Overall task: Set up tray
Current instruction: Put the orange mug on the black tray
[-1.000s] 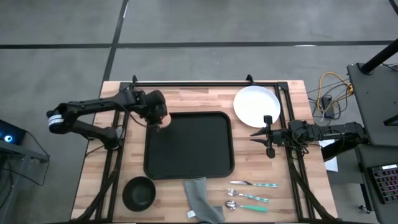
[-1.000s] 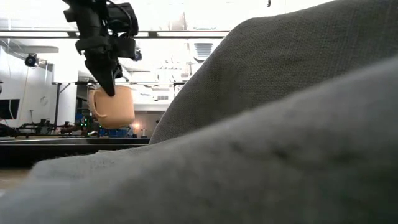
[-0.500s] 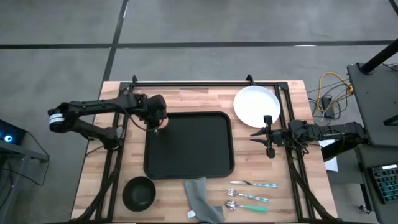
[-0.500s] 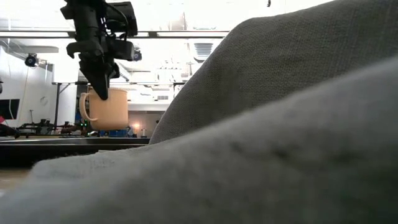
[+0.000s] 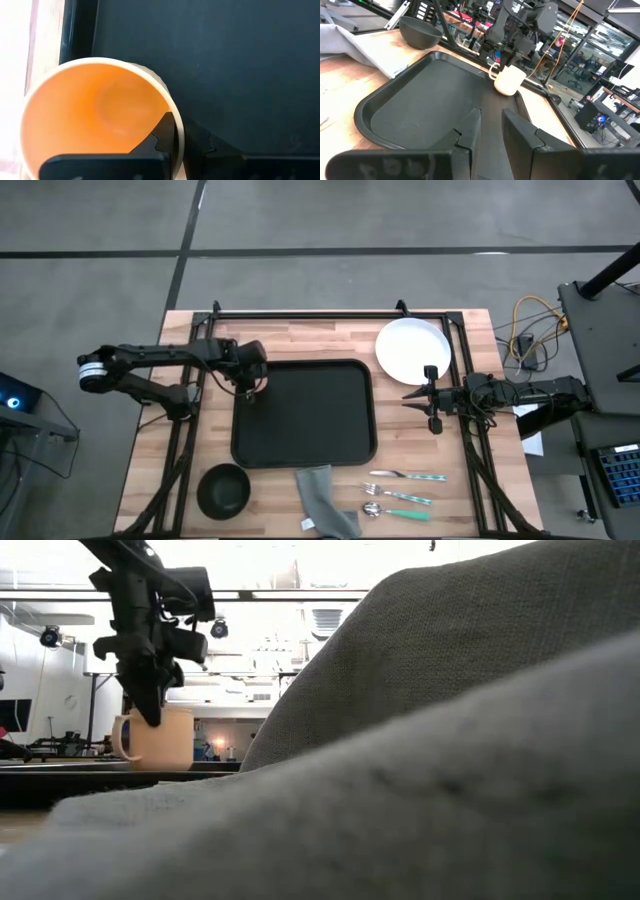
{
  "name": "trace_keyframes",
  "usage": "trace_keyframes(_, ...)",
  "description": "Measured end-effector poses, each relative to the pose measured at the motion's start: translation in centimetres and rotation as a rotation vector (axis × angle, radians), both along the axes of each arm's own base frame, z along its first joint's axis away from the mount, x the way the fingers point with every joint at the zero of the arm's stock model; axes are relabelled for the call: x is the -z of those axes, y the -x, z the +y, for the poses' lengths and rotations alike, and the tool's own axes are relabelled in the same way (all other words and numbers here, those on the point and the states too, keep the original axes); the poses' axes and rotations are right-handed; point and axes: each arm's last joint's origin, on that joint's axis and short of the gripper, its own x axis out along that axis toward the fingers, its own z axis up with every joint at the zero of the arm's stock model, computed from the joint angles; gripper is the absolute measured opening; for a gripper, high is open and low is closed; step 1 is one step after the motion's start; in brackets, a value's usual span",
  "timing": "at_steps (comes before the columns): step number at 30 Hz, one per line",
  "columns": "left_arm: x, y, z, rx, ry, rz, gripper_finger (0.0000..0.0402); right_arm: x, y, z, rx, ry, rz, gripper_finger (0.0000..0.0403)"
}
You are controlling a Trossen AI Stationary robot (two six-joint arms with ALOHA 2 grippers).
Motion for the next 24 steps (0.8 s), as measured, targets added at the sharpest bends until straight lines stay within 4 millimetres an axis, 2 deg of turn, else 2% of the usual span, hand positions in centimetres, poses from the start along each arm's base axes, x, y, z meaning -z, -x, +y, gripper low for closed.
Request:
trace_keyframes(12, 0.36, 0.25, 0.13, -0.02, -0.064, 0.034, 0.0003, 0.01, 0.0, 0.0, 0.0, 0.0, 0.001, 0.0068)
trace_keyframes(24, 0.43, 0.3, 0.15, -0.063, -0.06, 0.037, 0.0054, 0.01, 0.0, 0.0, 0.0, 0.0, 0.001, 0.0068)
